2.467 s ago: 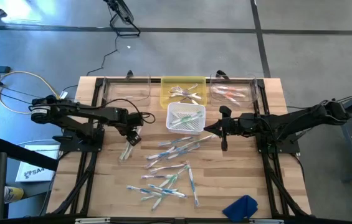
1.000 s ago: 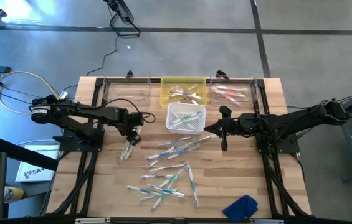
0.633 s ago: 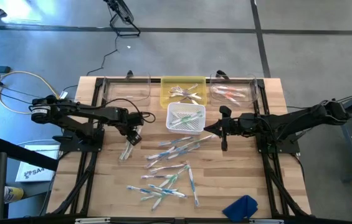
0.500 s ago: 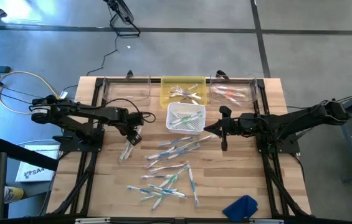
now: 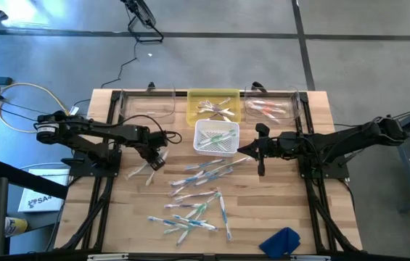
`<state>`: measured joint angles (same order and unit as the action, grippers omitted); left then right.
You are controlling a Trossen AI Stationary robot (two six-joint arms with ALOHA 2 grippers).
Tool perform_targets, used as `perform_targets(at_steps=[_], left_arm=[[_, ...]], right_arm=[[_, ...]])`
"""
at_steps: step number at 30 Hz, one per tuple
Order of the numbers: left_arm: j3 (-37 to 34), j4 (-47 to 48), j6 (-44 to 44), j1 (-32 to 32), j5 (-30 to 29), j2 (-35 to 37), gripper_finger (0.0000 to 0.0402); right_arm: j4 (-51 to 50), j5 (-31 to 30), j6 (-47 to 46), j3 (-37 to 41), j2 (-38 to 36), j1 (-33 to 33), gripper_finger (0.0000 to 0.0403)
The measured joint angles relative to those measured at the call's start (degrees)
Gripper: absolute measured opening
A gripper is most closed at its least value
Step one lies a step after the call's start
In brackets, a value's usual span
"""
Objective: Pick & Place Toothbrushes
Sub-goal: Put the green toothbrush into the white bin
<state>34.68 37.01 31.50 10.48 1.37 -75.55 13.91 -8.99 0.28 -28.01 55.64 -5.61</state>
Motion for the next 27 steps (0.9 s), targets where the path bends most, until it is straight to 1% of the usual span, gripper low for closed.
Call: perform_targets(at_steps=[7, 11, 15, 20, 27], left_arm=[[0.0, -0.04, -1.28, 0.0, -0.07, 0.0, 0.0025], [0.37, -0.11, -1.76, 0.0, -0.07, 0.0, 0.0021], [2.2, -0.02, -3.89, 0.02, -0.25, 0.0, 0.0018], [7.0, 0.03, -8.06, 0.02, -1.86, 0.0, 0.0017], [17.76, 0.56, -17.06, 0.02, -2.45, 0.0, 0.0016]], right_arm=[[-0.04, 0.0, 0.01, 0.0, -0.01, -0.01, 0.0002], [-0.2, 0.0, 0.0, 0.0, 0.0, 0.0, 0.0002], [-0.2, 0.0, 0.01, 0.01, -0.02, -0.02, 0.0002], [-0.2, 0.0, 0.0, 0.0, -0.02, -0.02, 0.0002], [-0.22, 0.0, 0.0, 0.02, -0.02, -0.02, 0.0002]])
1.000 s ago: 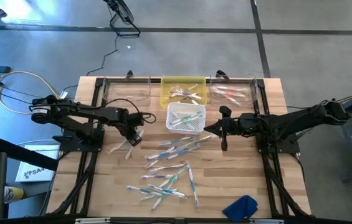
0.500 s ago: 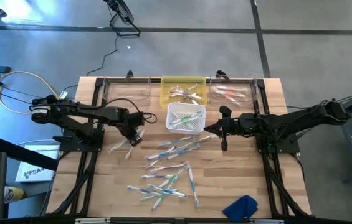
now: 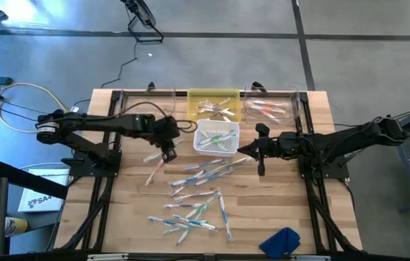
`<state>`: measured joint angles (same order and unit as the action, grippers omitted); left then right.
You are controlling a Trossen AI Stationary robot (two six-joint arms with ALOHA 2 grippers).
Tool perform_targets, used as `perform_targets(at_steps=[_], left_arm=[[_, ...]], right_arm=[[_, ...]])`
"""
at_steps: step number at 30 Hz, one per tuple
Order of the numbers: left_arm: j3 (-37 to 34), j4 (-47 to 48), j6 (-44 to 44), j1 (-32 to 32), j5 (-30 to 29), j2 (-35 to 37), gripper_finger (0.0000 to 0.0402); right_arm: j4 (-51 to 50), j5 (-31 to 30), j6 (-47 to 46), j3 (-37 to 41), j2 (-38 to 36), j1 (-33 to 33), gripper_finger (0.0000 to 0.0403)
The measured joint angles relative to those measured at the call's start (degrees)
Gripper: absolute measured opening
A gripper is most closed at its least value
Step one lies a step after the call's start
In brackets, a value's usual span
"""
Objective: Pick & Place Toothbrushes
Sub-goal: Put the green toothbrush into the white bin
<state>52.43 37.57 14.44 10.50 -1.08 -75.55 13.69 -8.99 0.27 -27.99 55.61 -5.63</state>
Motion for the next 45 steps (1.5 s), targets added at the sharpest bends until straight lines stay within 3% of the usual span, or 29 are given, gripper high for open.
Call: perform_targets(at_steps=[8, 14, 21, 26, 31, 36, 45], left_arm=[[15.87, -0.74, -14.13, 0.02, 0.0, 0.02, 0.0016], [22.33, -7.84, -21.92, 0.02, 1.48, 0.04, 0.0016], [23.4, -17.66, -26.77, 2.35, 7.8, 0.04, 0.0016], [23.4, -24.28, -26.67, 7.92, 18.02, -1.68, 0.0016], [23.42, -37.3, -26.65, 10.85, 29.87, -5.1, 0.0016], [23.4, -44.38, -26.61, 12.65, 34.1, -7.98, 0.0016], [23.38, -44.6, -26.67, 13.08, 37.11, -8.72, 0.0016]], right_arm=[[0.06, 0.0, 0.0, 0.0, 0.0, 0.0, 0.0002], [0.22, -0.02, 0.0, 0.0, 0.0, 0.0, 0.0002], [3.06, -0.48, 1.39, 0.0, 0.0, 0.0, 0.0002], [7.34, -0.2, 1.53, 0.02, 0.0, 0.02, 0.0002], [9.34, -0.01, 1.53, 0.02, 0.0, 0.77, 0.0002], [9.5, -0.04, 1.03, 0.02, 0.0, 1.66, 0.0002], [17.54, -2.29, 3.71, 0.02, -0.02, 1.66, 0.0002]])
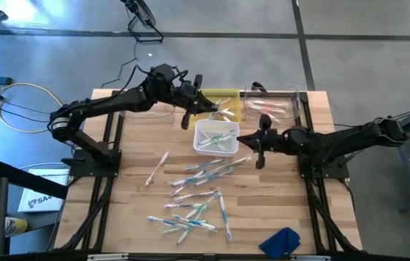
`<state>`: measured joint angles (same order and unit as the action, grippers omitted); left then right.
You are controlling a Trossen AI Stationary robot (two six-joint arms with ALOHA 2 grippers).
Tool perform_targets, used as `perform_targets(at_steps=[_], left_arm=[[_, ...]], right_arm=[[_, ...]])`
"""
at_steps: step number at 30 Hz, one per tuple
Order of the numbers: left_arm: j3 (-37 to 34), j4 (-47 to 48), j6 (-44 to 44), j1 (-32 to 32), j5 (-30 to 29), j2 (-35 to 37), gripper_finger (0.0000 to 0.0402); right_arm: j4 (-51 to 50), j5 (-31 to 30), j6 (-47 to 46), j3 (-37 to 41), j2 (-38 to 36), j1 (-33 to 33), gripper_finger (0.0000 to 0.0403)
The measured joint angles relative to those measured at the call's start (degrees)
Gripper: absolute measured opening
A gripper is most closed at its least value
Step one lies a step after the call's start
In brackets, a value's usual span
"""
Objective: Pick & Place Toothbrushes
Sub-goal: Put the green toothbrush into the white bin
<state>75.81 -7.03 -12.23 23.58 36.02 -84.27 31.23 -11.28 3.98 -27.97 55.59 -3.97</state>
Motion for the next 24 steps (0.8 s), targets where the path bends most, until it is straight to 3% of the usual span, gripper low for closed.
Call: perform_targets(at_steps=[7, 17, 24], left_arm=[[0.0, -0.8, -0.07, -0.01, 2.07, -0.25, 0.0016], [0.0, -1.7, -1.06, -3.8, 1.76, -1.01, 0.0016], [-0.04, -2.96, -1.05, -5.31, 1.1, -2.01, 0.0016]], right_arm=[[4.92, -3.76, 0.67, -0.02, 0.71, 0.0, 0.001], [16.83, -5.3, 4.11, -0.02, 9.31, 0.0, 0.0124], [25.62, -4.79, 4.47, -0.22, 14.87, 1.42, 0.0138]])
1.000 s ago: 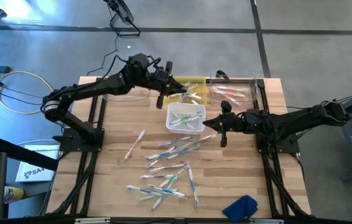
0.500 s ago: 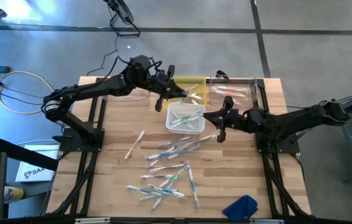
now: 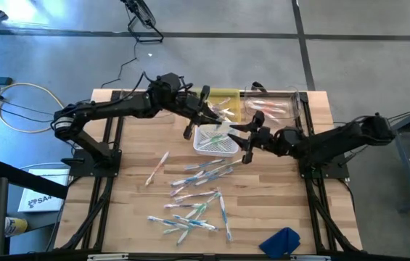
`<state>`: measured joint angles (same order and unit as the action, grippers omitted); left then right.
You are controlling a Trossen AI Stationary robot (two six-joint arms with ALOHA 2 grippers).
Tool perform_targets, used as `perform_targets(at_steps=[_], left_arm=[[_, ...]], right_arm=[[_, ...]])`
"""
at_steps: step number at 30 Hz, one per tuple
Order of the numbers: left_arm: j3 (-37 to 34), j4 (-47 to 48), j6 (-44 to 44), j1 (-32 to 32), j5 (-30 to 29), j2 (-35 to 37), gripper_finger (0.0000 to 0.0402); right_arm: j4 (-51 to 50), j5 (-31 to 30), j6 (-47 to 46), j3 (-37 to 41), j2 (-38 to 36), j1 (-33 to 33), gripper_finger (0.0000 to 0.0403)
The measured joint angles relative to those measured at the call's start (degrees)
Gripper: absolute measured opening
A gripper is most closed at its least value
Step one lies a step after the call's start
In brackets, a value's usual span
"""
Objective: Pick & Place Toothbrushes
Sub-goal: Put the green toothbrush into the white bin
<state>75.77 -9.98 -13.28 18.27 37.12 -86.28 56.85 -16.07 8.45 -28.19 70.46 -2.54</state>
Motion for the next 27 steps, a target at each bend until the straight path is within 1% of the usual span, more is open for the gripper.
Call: perform_targets(at_steps=[5, 8, 12, 16, 19, 25, 27], left_arm=[[0.04, -0.14, 0.02, 0.08, -0.28, -0.54, 0.0016], [0.04, -0.15, 0.05, -0.03, -0.2, -0.96, 0.0016], [0.04, -0.22, 0.04, 0.08, -0.41, -0.96, 0.0016], [0.04, -0.15, 0.04, 0.08, -0.45, -0.98, 0.0016], [0.04, -0.1, 0.04, 0.08, -0.43, -0.99, 0.0016], [0.04, 0.03, -0.34, 0.08, -0.43, -0.99, 0.0016], [0.04, 0.05, -0.39, 0.08, -0.43, -0.99, 0.0016]], right_arm=[[-0.09, 1.61, -2.24, -3.1, 2.88, 1.77, 0.0138], [-2.11, 1.87, -2.21, -5.51, 4.85, 2.71, 0.0138], [-4.33, 4.66, -2.19, -8.3, 7.12, 3.54, 0.0138], [-4.26, 2.84, 0.15, -9.15, 8.22, 3.45, 0.0133], [-4.34, 2.66, 0.75, -9.15, 8.27, 3.47, 0.0111], [-4.31, 2.66, 0.82, -9.15, 8.26, 3.45, 0.0033], [-4.31, 2.57, 0.82, -9.15, 8.26, 3.45, 0.0017]])
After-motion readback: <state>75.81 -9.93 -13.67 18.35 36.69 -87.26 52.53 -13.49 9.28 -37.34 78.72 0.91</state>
